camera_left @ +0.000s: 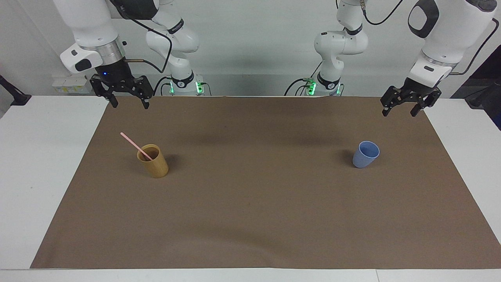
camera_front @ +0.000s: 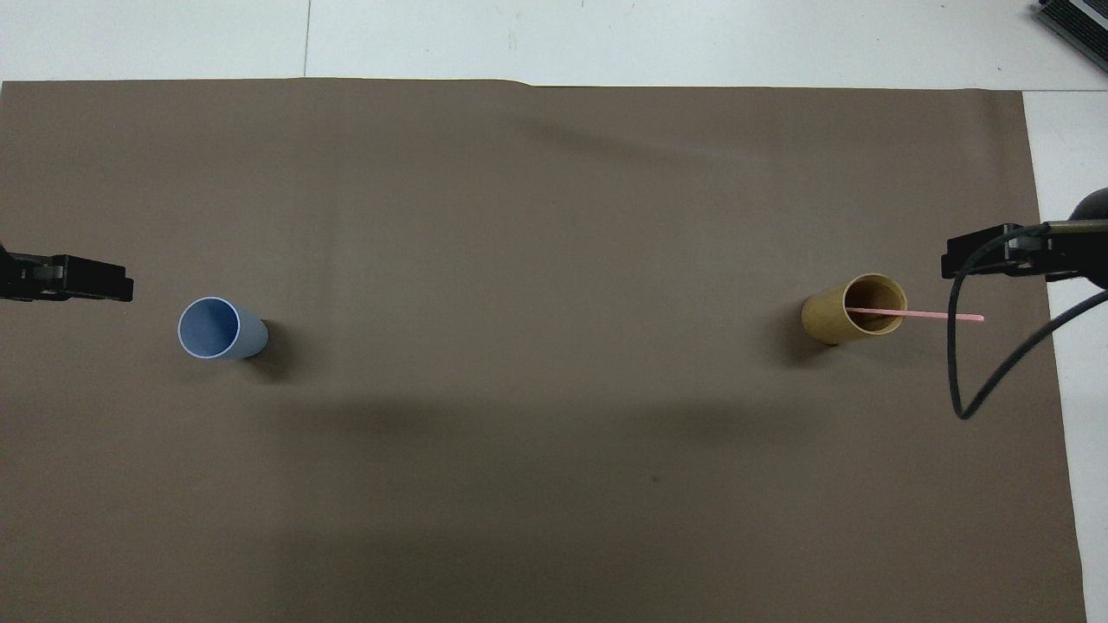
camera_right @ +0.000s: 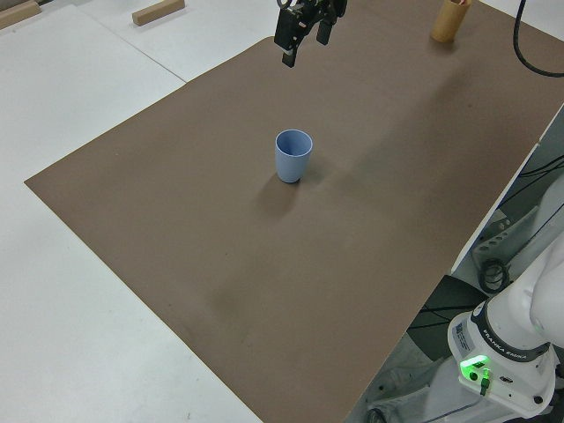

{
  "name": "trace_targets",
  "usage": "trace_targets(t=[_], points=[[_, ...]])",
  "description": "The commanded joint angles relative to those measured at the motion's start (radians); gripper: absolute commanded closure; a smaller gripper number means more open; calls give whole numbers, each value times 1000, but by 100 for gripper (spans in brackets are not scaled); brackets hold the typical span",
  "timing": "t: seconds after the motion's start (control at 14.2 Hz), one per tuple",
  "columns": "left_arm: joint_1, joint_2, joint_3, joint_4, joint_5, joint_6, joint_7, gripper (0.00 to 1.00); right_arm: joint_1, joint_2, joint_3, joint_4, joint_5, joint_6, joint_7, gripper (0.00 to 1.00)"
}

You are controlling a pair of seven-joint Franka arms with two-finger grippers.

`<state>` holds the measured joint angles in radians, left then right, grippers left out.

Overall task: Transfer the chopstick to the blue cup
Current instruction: 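Reach the left gripper to the blue cup and grasp it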

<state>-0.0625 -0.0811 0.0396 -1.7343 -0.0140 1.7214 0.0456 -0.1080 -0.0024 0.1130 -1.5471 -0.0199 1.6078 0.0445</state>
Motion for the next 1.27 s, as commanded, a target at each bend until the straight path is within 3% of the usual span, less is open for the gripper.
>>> trace_targets(t=[0.0,0.28,0.49,0.64,0.92,1.2], points=[[-8,9,6,22,17,-23,-12,0,-51,-16,4,-37,21,27,-75,0],[-8,3,6,12,17,-48,-13,0,-91,-21,4,-91,87,78,-92,0],[20,-19,10,-59,17,-34,2,0,-116,-16,4,-143,115,110,-162,0],[23,-22,10,-156,17,65,14,0,-140,-28,4,-217,156,193,-199,0],[38,-19,10,-406,22,379,51,0,-176,-34,1,-261,226,216,-239,0],[56,30,10,-494,22,512,109,0,-208,-48,1,-323,275,254,-308,0]])
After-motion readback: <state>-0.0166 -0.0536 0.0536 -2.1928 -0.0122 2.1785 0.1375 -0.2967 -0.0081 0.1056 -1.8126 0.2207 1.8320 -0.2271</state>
